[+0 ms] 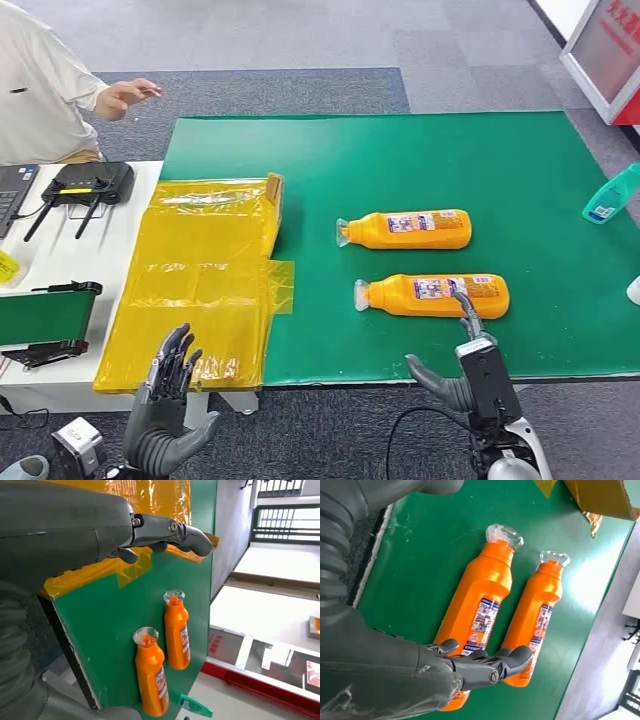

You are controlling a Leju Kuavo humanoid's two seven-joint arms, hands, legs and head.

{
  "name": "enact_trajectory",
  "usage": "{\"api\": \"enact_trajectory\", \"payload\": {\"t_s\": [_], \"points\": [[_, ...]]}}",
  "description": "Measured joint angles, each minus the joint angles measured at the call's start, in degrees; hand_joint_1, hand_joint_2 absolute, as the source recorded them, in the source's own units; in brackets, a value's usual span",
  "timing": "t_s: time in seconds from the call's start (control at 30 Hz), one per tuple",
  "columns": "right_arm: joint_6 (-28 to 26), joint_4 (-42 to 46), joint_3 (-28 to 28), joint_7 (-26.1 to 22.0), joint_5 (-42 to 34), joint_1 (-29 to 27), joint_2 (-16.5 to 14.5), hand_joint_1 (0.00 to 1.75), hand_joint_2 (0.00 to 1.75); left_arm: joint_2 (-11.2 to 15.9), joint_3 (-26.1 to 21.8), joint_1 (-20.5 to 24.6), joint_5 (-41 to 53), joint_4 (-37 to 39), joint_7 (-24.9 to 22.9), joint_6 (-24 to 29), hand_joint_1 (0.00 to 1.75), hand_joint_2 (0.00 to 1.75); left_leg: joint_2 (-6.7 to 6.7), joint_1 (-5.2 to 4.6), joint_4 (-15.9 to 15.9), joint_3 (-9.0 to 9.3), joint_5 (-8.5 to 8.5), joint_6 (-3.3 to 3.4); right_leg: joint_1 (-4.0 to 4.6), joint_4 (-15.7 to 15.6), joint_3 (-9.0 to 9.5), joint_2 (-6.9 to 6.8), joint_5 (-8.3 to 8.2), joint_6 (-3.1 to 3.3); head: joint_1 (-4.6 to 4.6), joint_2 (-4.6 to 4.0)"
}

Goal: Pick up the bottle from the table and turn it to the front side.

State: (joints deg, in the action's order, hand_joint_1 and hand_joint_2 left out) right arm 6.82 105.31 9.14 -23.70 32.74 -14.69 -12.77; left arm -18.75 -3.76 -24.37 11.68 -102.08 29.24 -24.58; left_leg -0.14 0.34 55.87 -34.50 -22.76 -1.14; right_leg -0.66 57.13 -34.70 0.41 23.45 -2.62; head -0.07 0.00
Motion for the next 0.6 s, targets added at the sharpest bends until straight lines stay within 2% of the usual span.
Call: {"api": "enact_trajectory", "payload": {"t_s": [0.43,0.5,0.6], "points": [[-1.4,-0.2,-1.3,1.0,0.2,2.0,2.4,0.0,1.75,-0.5,-1.1,0.0,0.3,-0.1,-0.1,-0.7,0.0,1.75,0.0,0.0,0.0,0.0,0.0,0.0,0.0,0.0,-0.01,0.0,0.0,0.0,0.0,0.0],[-2.4,-0.5,-1.9,2.4,3.0,3.0,3.7,0.0,1.75,-0.5,-1.1,0.1,0.3,-0.1,-0.2,-0.7,0.0,1.75,0.0,0.0,0.0,0.0,0.0,0.0,0.0,0.0,0.0,0.0,-0.01,-0.01,0.01,0.0],[-4.0,-1.1,-4.1,6.3,11.8,4.5,7.4,0.0,1.75,-0.3,-1.1,0.2,0.1,-0.1,-0.2,-0.4,0.0,1.75,0.0,-0.01,0.0,0.0,0.0,0.01,-0.01,0.0,0.01,0.0,-0.02,-0.03,0.01,0.0]]}}
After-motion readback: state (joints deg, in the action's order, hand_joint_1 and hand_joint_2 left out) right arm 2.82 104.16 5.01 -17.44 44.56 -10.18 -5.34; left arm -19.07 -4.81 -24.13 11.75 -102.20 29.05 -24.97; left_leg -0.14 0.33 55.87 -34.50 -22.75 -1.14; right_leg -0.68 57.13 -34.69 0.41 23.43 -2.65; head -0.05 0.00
